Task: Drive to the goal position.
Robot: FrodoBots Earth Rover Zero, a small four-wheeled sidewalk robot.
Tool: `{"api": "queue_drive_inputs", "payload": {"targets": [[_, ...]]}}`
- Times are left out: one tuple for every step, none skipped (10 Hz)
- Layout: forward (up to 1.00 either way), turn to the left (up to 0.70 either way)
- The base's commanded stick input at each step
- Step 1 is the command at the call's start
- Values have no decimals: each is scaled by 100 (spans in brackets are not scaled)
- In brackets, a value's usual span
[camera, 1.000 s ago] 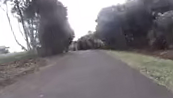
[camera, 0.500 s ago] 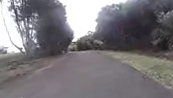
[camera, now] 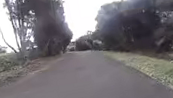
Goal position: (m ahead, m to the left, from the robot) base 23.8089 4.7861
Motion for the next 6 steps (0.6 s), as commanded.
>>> {"api": "queue_drive_inputs", "payload": {"targets": [[85, 2], [85, 4], [85, 6], [85, 5], [85, 7], [85, 10]]}}
